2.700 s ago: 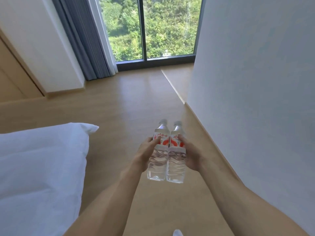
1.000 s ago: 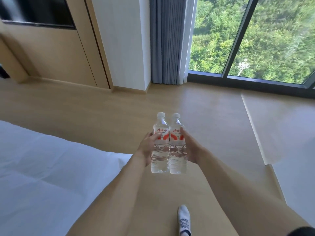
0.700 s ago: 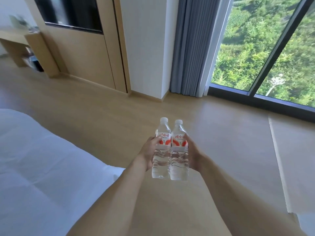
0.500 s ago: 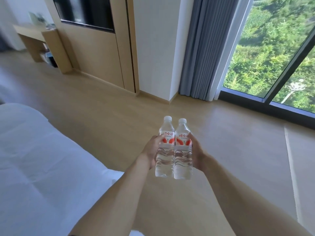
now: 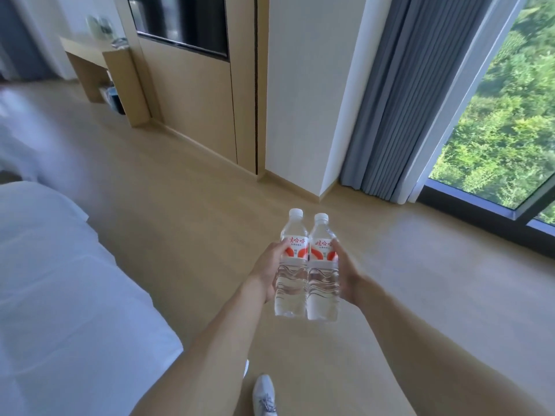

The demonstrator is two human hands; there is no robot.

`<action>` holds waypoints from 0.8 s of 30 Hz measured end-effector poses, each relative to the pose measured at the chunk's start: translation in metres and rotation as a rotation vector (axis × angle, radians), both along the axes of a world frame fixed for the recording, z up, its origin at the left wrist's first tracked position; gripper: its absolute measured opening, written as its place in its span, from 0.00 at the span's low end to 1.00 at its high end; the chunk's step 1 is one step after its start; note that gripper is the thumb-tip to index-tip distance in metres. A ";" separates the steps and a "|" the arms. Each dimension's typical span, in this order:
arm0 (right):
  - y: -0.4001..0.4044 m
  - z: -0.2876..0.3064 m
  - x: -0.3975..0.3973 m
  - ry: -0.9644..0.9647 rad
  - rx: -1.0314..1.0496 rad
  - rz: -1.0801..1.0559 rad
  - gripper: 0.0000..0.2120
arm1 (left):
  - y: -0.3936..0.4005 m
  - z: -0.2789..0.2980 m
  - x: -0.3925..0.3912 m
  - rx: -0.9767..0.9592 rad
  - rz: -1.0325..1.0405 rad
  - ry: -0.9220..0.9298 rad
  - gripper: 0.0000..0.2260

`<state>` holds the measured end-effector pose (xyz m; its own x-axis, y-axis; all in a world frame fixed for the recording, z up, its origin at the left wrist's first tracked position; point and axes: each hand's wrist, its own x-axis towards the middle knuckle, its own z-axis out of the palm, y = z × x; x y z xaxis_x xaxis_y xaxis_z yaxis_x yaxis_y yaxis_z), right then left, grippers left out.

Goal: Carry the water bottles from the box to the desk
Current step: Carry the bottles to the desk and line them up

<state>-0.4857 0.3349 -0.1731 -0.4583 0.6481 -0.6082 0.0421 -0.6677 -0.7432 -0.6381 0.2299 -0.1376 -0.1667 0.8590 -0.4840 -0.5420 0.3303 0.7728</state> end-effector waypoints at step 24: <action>0.250 0.037 -0.329 0.032 0.049 0.364 0.33 | 0.212 0.013 -0.288 -0.069 0.343 0.086 0.15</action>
<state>-0.8148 0.5853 -0.1358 -0.6823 0.4671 -0.5624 0.2468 -0.5770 -0.7786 -0.9257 0.4419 -0.1249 -0.4819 0.7121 -0.5105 -0.5644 0.1934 0.8025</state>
